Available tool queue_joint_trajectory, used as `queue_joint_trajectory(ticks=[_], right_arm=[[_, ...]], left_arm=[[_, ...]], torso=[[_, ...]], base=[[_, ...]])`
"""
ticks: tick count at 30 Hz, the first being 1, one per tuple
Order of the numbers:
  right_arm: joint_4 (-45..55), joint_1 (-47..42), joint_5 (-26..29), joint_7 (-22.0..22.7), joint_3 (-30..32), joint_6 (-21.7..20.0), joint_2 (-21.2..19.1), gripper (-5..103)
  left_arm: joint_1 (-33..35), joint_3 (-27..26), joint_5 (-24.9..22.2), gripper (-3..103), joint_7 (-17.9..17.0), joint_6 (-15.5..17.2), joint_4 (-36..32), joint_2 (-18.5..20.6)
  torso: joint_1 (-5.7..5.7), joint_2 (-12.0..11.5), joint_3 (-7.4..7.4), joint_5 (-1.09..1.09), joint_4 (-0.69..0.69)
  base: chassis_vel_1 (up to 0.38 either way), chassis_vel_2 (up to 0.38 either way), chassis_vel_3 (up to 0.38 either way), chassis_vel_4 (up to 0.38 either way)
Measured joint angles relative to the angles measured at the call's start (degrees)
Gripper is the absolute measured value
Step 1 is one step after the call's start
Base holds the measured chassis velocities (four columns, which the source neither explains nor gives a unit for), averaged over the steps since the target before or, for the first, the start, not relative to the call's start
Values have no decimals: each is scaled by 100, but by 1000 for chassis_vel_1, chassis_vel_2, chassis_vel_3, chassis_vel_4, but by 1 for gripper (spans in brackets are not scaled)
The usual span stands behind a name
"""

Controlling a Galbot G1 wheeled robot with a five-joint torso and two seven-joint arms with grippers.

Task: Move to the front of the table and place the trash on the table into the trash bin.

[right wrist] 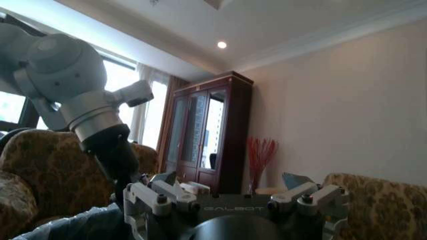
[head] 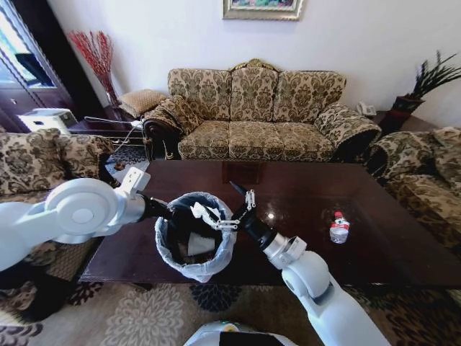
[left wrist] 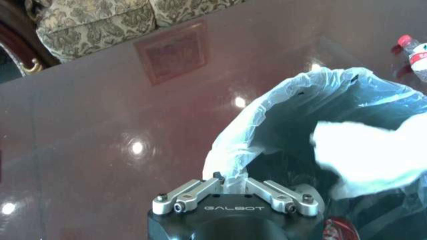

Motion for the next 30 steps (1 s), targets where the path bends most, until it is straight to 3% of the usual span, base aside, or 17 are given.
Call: queue_joint_trajectory(ticks=[1, 5, 10, 15, 17, 20, 21, 23, 24, 25, 27, 29, 30], right_arm=[[-60, -12, -232, 33, 45, -86, 2, 100], [-24, -55, -243, 369, 84, -337, -29, 100], [467, -115, 777, 849, 165, -1345, -60, 100], [465, -170, 1099, 864, 240, -1181, -56, 100], [457, -185, 1622, 859, 374, -532, 52, 100], [406, -257, 1696, 1145, 540, -335, 137, 100], [352, -428, 1821, 1473, 870, -324, 282, 100], [313, -716, 2039, 1687, 1474, -470, 566, 100], [313, -716, 2039, 1687, 1474, -470, 566, 100], [263, -906, 2138, 1833, 1928, -588, 819, 100], [-137, -1381, 2202, 2308, 2773, -481, 1316, 100], [-309, -1496, 2313, 2366, 3019, -412, 1401, 100], [-621, -1648, 2707, 2495, 3468, -368, 1533, 100]], left_arm=[[-4, 0, -1, 0, -5, 0, -15, -18], [-9, 0, -3, 0, -8, 0, -23, -22], [2, 0, 10, 0, -14, -8, 1, -29], [-1, 0, 16, 0, -14, -8, 24, -52], [-1, 0, 33, 0, -13, -9, 34, -116], [3, 0, 69, 0, -10, -4, 33, -175], [13, 0, 120, 0, -5, -1, 29, -251], [26, 2, 180, 0, -4, 0, 5, -368], [26, 2, 180, 0, -4, 0, 5, -368], [42, 3, 218, 0, 2, 1, -14, -448], [134, 4, 379, 0, 69, 25, -18, -611], [152, 4, 419, 0, 79, 27, -14, -654], [174, 3, 478, 0, 89, 31, -11, -737]], torso=[[0, 0, 0, 0, 1], [0, 0, 0, 1, 2], [0, 0, 0, 0, -1], [0, 0, 0, 0, 1], [0, 0, 0, 1, 0], [0, 0, 0, 1, 2], [0, 0, 0, 0, 2], [0, 0, 0, 1, 3], [0, 0, 0, 1, 3], [0, 0, 0, -2, -1], [0, 0, 0, 3, -3], [0, 0, 0, 2, -1], [0, 0, 0, 2, 0]], base=[[0, 0, 0, 0], [0, 0, 0, 0], [0, 0, 0, 0], [0, 0, 0, 0], [0, 0, 0, 0], [0, 0, 0, 0], [0, 0, 0, 0], [0, 0, 0, 0], [0, 0, 0, 0], [0, 0, 0, 0], [0, 0, 0, 0], [0, 0, 0, 0], [0, 0, 0, 0]])
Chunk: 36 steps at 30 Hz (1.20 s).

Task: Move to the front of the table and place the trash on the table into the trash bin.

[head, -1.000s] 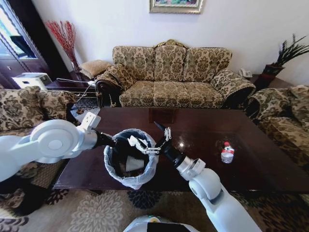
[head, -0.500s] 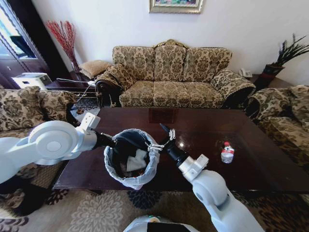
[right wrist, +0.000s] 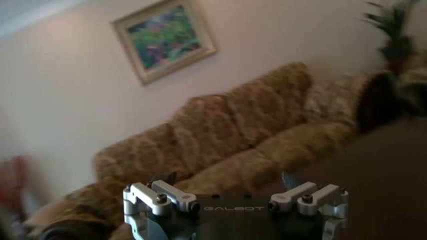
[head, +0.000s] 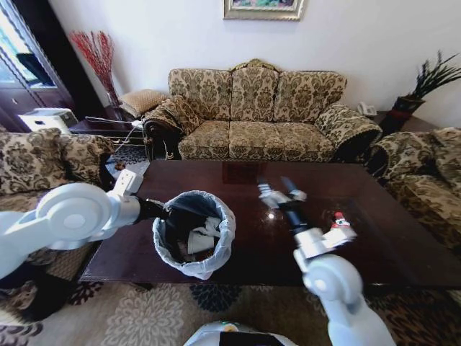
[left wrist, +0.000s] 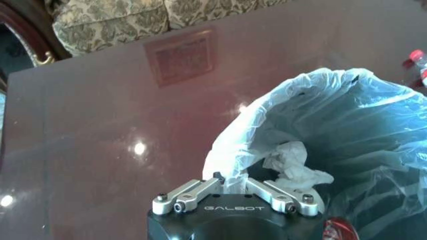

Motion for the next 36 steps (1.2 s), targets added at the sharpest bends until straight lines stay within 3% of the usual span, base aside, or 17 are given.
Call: queue_joint_trajectory(ticks=[2, 3, 6, 11, 16, 18, 23, 34, 36], right_arm=[[-388, -25, 280, 282, 378, 41, 100, 100], [-909, 61, 204, 626, 616, 254, 138, 100], [-1519, 157, -139, 895, 817, 445, 133, 100], [-1673, 143, -270, 959, 875, 471, 129, 100], [-2102, 406, -364, 1054, 911, 502, 117, 100], [-2320, 534, -267, 1055, 900, 497, 36, 100], [-2571, 806, 83, 1055, 828, 258, -3, 100], [-2828, 1110, 130, 1016, 634, 105, 47, 102], [-2879, 1158, 167, 1038, 609, 109, 55, 98]], left_arm=[[25, -2, 54, 0, 15, 0, -4, -79], [58, -8, 127, 0, 39, 0, -9, -132], [99, -9, 211, 0, 66, 0, -30, -199], [191, -12, 345, 0, 98, -1, -46, -315], [187, -32, 358, 0, 106, 0, -84, -329], [181, -34, 350, 0, 112, -11, -89, -302], [190, -32, 343, 0, 115, -48, -92, -262], [178, -30, 330, 0, 117, -59, -139, -313], [176, -31, 325, 0, 128, -59, -161, -327]], torso=[[0, 0, 0, -3, -1], [0, 0, 0, -1, -1], [0, 0, 0, 4, 4], [0, 0, 0, -4, -1], [0, 0, 0, -2, 4], [1, 0, 1, 0, -2], [0, 0, 0, -1, 2], [0, 0, 1, -1, 1], [0, 0, 1, -2, 1]], base=[[0, 0, 0, 0], [0, 0, 0, 0], [0, 0, 0, 0], [0, 0, 0, 0], [0, 0, 0, 0], [0, 0, 0, 0], [0, 0, 0, 0], [0, 0, 0, 0], [0, 0, 0, 0]])
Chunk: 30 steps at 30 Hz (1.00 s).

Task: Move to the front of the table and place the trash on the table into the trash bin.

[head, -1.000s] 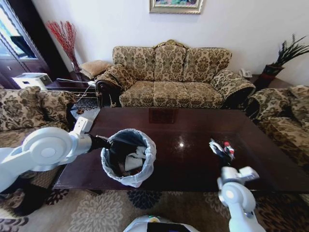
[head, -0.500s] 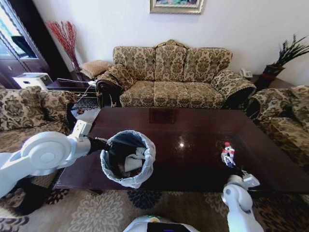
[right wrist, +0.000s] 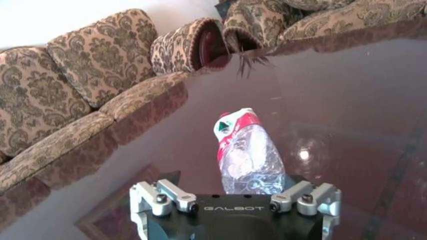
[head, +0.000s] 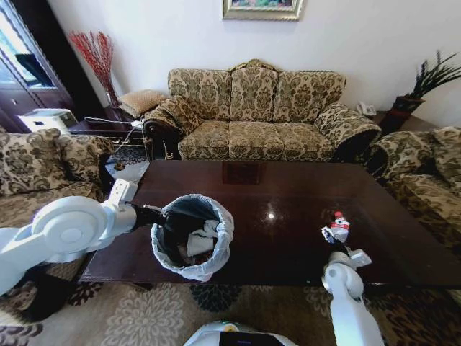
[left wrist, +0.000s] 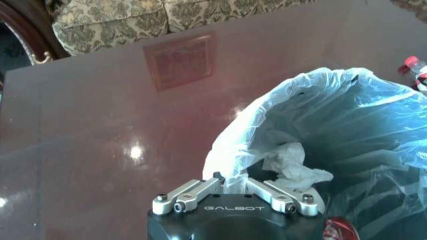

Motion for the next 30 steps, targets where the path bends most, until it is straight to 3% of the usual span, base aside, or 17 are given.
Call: queue_joint_trajectory(ticks=[10, 14, 16, 17, 25, 28, 29, 30], right_arm=[[6, -33, 49, -43, 0, -2, 19, 68], [48, -66, 137, -49, 11, -8, 45, 46], [50, -74, 138, -49, 10, -8, 50, 46], [62, -90, 138, -49, 6, -8, 56, 37], [240, -189, 267, -9, 32, -34, -16, 25], [880, -367, 1001, -267, 155, -62, -29, 19], [880, -367, 1001, -267, 155, -62, -29, 19], [1178, -465, 1270, -522, 181, -73, -45, 19]], left_arm=[[-12, -3, 140, 0, 187, -97, 74, -31], [20, -3, 239, 0, 243, -96, 76, -57], [30, -3, 259, 0, 257, -97, 76, -64], [31, -2, 275, 0, 261, -95, 75, -79], [21, -34, 286, 0, 282, -51, 56, -196], [21, -70, 288, 0, 265, 4, 7, -277], [21, -70, 288, 0, 265, 4, 7, -277], [28, -72, 300, 0, 256, 15, 7, -292]], torso=[[0, 0, 0, 0, -1], [0, 0, 0, 0, -1], [0, 0, 0, 0, -1], [0, 0, 0, 0, 0], [0, 0, 0, 1, 0], [0, 0, 0, 2, -2], [0, 0, 0, 2, -2], [0, 0, 0, 1, 0]], base=[[0, 0, 0, 0], [0, 0, 0, 0], [0, 0, 0, 0], [0, 0, 0, 0], [0, 0, 0, 0], [0, 0, 0, 0], [0, 0, 0, 0], [0, 0, 0, 0]])
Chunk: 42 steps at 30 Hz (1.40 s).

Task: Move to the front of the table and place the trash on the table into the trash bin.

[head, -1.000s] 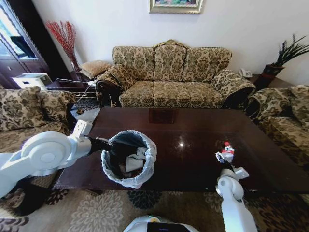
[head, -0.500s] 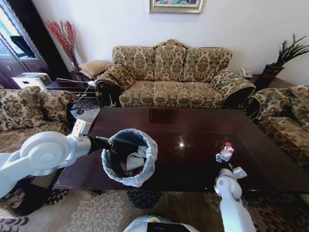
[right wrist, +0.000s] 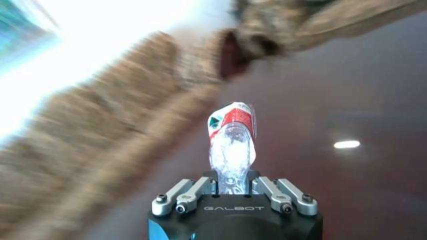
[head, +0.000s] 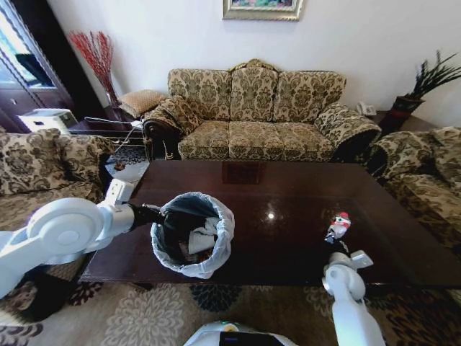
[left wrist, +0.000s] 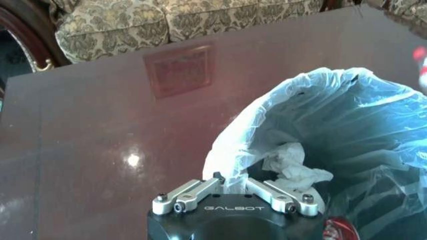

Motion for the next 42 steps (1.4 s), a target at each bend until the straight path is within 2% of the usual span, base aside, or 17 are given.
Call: queue_joint_trajectory(ticks=[2, 7, 9, 10, 12, 13, 15, 16, 19, 20, 23, 25, 28, 30, 34, 37, 42], right_arm=[[568, -194, 392, -438, 24, -167, -67, 19], [1611, -207, 1100, -695, -235, -531, -329, 19], [2537, 246, 1916, -154, -600, -1131, -396, 19], [2537, 246, 1916, -154, -600, -1131, -396, 19], [3135, 630, 2717, 562, -956, -1416, -424, 19], [3499, 837, 3434, 1101, -1307, -1598, -519, 18], [3546, 841, 3721, 1274, -1436, -1648, -607, 18], [3593, 790, 4266, 1501, -1615, -1742, -822, 18], [3599, 647, 5475, 1750, -1793, -1957, -1537, 18], [3599, 647, 5475, 1750, -1793, -1957, -1537, 18], [3580, 879, 6394, 1661, -1763, -2075, -2124, 18], [3576, 958, 6576, 1606, -1760, -2085, -2210, 18], [3551, 1512, 7356, 1413, -2020, -2119, -2465, 18], [3549, 1576, 7384, 1396, -2092, -2118, -2474, 18], [3529, 2129, 7318, 1333, -2995, -1993, -2359, 18], [3518, 2495, 6980, 1406, -3658, -1872, -1990, 18], [3368, 2674, 6190, 1538, -4220, -1780, -1733, 18]], left_arm=[[22, 0, 65, 0, -12, 11, 31, -17], [22, 9, 174, 0, -20, 12, 159, -62], [125, 34, 361, 0, -12, -2, 271, -108], [125, 34, 361, 0, -12, -2, 271, -108], [250, 68, 616, 0, 43, -20, 387, -111], [326, 98, 846, 0, 59, -70, 567, -118], [342, 104, 921, 0, 63, -89, 677, -119], [351, 113, 1008, 0, 73, -119, 833, -112], [301, 136, 1170, 0, 79, -250, 1417, 29], [301, 136, 1170, 0, 79, -250, 1417, 29], [190, 113, 1114, 0, 77, -382, 1857, 314], [175, 101, 1080, 0, 80, -401, 1908, 387], [83, -30, 741, 0, 109, -540, 2179, 946], [76, -44, 692, 0, 108, -558, 2196, 1008], [65, -113, 332, 0, 59, -677, 2182, 1568], [63, -211, 192, 0, 20, -745, 2119, 1995], [32, -242, 109, 0, 26, -807, 1967, 2258]], torso=[[0, 0, 0, -3, -1], [-1, 0, -1, -3, -3], [0, 0, 0, -1, 0], [0, 0, 0, -1, 0], [0, 0, 0, -5, 2], [0, 0, 0, -5, 4], [0, 0, -1, -4, 4], [0, 0, 0, -5, 2], [-1, 0, 0, 2, -5], [-1, 0, 0, 2, -5], [0, 0, 1, -1, -1], [0, 0, 1, -1, 0], [1, 0, 1, -1, 0], [1, 0, 1, 0, -1], [1, 0, 1, 1, -2], [1, 0, 1, 0, -1], [0, 0, 0, 0, 0]], base=[[0, 0, 0, 0], [0, 0, 0, 0], [0, 0, 0, 0], [0, 0, 0, 0], [0, 0, 0, 0], [0, 0, 0, 0], [0, 0, 0, 0], [0, 0, 0, 0], [0, 0, 0, 0], [0, 0, 0, 0], [0, 0, 0, 0], [0, 0, 0, 0], [0, 0, 0, 0], [0, 0, 0, 0], [0, 0, 0, 0], [0, 0, 0, 0], [0, 0, 0, 0]])
